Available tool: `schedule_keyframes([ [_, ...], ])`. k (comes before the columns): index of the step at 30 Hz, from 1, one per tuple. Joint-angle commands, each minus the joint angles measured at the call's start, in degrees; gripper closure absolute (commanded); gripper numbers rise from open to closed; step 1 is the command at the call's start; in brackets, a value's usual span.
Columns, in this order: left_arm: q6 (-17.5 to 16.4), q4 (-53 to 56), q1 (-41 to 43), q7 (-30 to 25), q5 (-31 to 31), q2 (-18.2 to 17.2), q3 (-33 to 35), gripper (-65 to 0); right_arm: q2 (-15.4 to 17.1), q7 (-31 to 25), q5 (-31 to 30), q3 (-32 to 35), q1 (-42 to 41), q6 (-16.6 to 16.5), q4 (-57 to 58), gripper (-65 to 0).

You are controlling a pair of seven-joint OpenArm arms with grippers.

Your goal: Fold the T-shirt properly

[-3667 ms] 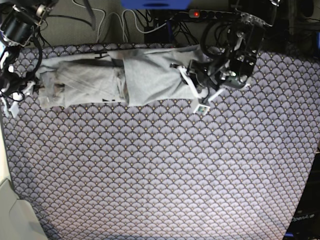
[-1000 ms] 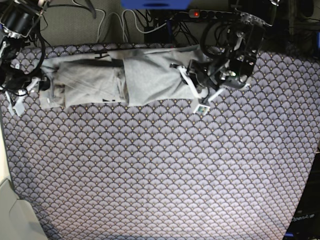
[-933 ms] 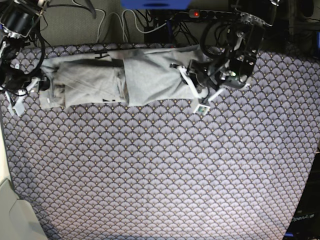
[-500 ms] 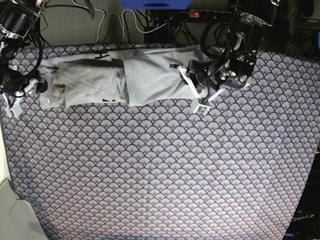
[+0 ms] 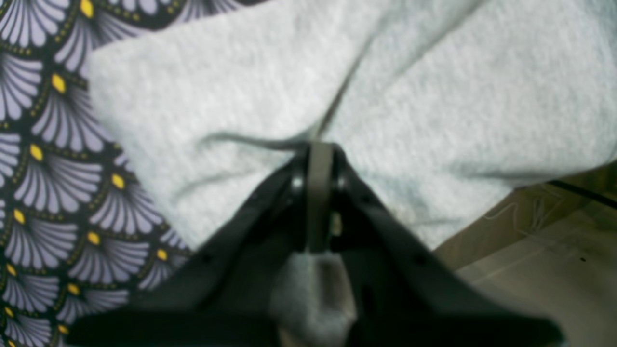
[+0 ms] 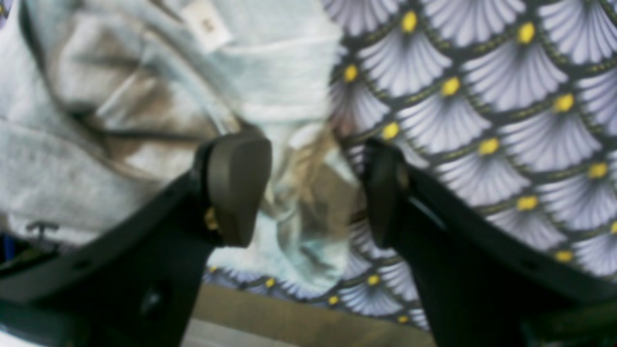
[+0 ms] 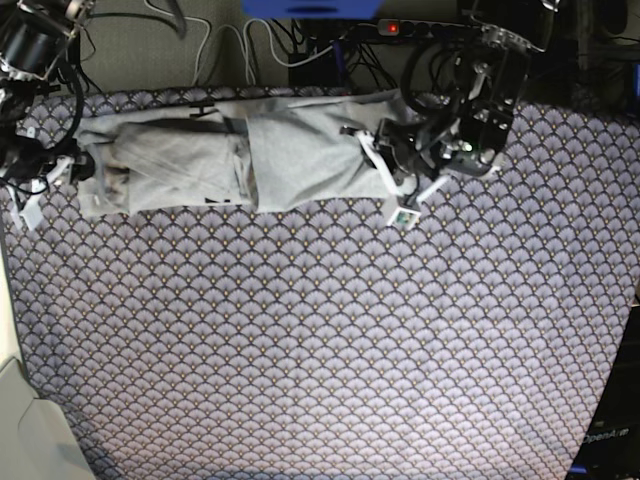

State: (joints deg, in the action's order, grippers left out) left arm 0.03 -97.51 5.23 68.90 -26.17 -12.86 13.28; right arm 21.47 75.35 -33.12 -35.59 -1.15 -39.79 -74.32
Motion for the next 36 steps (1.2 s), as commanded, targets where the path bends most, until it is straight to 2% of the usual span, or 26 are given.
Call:
schedule_keyframes([
  [1, 0.2, -0.9, -0.3, 0.7, -0.2, -0.3, 0.0, -0.2, 1.0, -0.3, -0.8, -0.2, -0.7, -0.2, -0.8, -36.2],
  [6, 0.2, -0.9, -0.3, 0.7, -0.2, -0.3, 0.0, -0.2, 0.6, -0.1, -0.8, -0.2, -0.7, -0.2, -0.8, -36.0],
  [14, 0.2, -0.9, -0.5, 0.7, -0.2, -0.3, 0.0, -0.2, -2.0, 0.4, -0.8, -0.1, -0.5, -0.2, -0.9, -35.5],
  [18, 0.2, -0.9, -0.6, 0.7, -0.2, -0.3, 0.0, -0.2, -2.4, 0.4, -0.9, -0.1, -0.4, -0.2, -0.9, -26.1],
  [25, 0.2, -1.0, -0.7, 0.7, -0.2, -0.3, -0.5, -0.2, -3.7, 0.4, -0.9, -0.2, -0.1, -0.2, -0.9, -0.6],
  [30, -0.2, -6.2, -0.4, 0.7, -0.4, 0.1, -7.7, -0.2, -2.8, 0.2, -0.9, -0.1, -0.1, -0.2, -1.5, 0.0],
  [34, -0.2, -11.0, 0.0, 0.8, -0.7, -0.3, -10.3, -0.2, -2.4, 0.4, -0.9, -0.1, 1.2, -0.2, -8.4, 0.0],
  [36, -0.3, -11.2, 0.6, 0.9, -2.9, -0.4, -11.3, -0.2, -2.5, 0.4, -0.9, -0.2, 2.2, -0.2, -12.0, 0.0],
])
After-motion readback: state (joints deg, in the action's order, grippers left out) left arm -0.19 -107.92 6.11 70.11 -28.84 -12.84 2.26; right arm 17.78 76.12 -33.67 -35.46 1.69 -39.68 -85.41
